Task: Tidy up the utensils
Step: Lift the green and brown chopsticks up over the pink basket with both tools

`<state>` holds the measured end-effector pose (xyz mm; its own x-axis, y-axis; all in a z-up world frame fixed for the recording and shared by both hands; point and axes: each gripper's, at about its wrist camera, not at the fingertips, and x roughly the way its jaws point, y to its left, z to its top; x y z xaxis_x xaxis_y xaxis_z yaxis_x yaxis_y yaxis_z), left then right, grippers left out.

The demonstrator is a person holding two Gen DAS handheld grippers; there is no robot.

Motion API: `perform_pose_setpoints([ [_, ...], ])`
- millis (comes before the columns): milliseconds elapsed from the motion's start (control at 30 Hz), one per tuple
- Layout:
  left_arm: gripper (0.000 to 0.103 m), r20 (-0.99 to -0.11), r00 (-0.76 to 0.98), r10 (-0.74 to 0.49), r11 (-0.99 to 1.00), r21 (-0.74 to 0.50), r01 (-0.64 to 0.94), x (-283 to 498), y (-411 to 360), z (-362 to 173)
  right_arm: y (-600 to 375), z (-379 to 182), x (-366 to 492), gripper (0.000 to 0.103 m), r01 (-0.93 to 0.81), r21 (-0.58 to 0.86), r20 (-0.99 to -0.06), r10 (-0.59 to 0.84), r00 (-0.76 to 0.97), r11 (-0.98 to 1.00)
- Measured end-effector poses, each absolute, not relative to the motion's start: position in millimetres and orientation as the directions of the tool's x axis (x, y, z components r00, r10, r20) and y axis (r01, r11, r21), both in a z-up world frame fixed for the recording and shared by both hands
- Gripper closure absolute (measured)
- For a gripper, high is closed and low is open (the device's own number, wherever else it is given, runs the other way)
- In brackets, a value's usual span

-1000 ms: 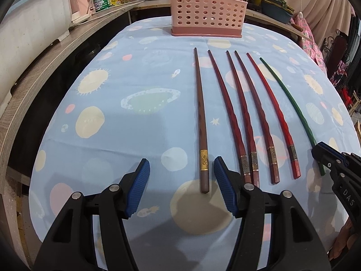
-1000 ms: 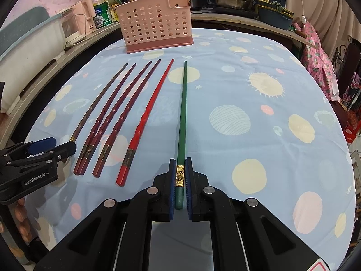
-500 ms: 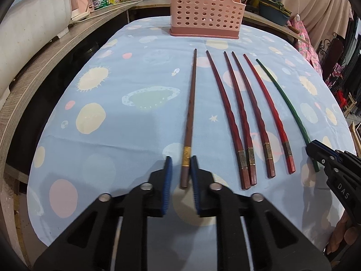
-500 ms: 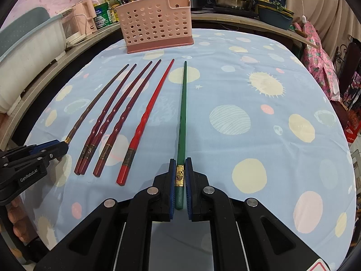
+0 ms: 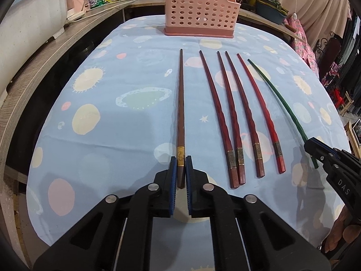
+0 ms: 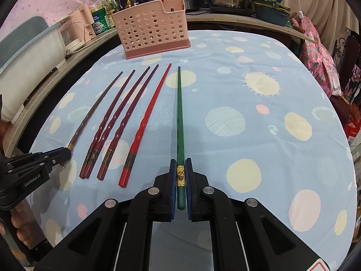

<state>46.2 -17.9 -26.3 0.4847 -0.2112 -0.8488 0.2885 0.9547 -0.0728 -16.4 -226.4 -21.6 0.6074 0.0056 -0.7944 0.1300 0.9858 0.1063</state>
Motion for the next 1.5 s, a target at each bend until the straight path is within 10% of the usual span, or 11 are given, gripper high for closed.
perform_pose_setpoints([
  [1500, 0.096, -0.601, 0.735, -0.313, 0.950, -0.183, 0.255, 208.0, -37.8, 197.3, -297.9, 192.7, 125.6, 0.096, 0.083, 0.244, -0.436, 0.033, 0.900, 0.966],
])
